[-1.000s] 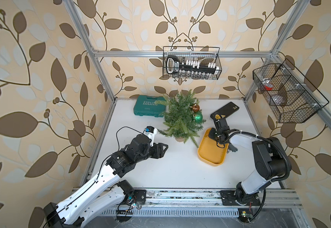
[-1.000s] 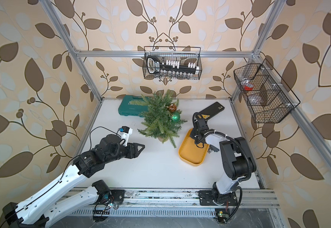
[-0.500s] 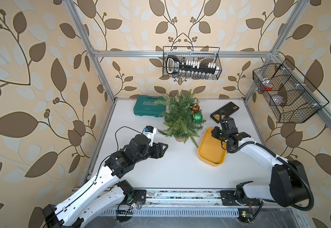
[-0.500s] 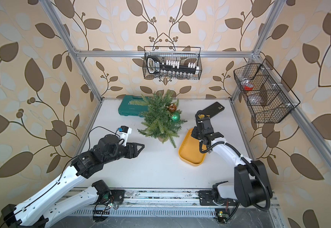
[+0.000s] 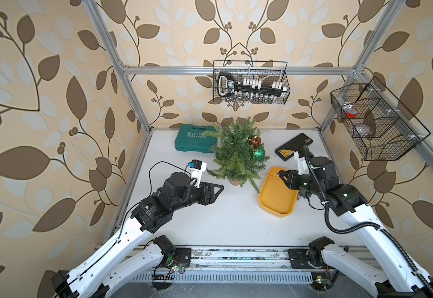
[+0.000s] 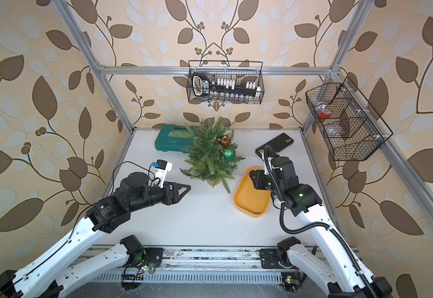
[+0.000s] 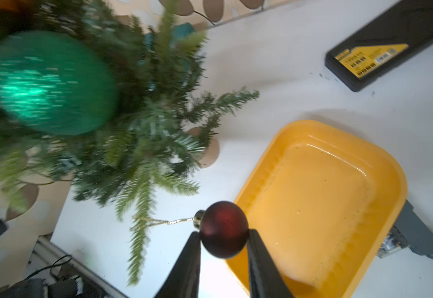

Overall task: Decorate the small christmas tree with ornaments
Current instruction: Pick up an ornament from the container.

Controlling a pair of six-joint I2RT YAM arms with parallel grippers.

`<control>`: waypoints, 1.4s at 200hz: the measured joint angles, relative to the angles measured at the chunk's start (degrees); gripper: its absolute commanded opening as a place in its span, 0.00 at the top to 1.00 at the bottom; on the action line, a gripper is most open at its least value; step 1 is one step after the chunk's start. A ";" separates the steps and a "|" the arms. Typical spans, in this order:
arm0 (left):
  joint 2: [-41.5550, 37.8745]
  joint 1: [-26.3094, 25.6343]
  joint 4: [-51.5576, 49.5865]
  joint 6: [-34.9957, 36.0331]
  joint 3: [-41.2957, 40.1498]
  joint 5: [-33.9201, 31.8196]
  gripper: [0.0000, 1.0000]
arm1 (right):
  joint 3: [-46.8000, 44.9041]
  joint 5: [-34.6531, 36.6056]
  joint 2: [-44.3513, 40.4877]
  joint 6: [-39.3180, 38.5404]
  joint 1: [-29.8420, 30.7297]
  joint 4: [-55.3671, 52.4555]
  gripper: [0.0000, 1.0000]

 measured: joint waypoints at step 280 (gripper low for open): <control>-1.03 -1.05 -1.75 0.55 9.77 3.15 0.36 | 39.52 15.43 25.99 -2.58 32.52 -9.92 0.70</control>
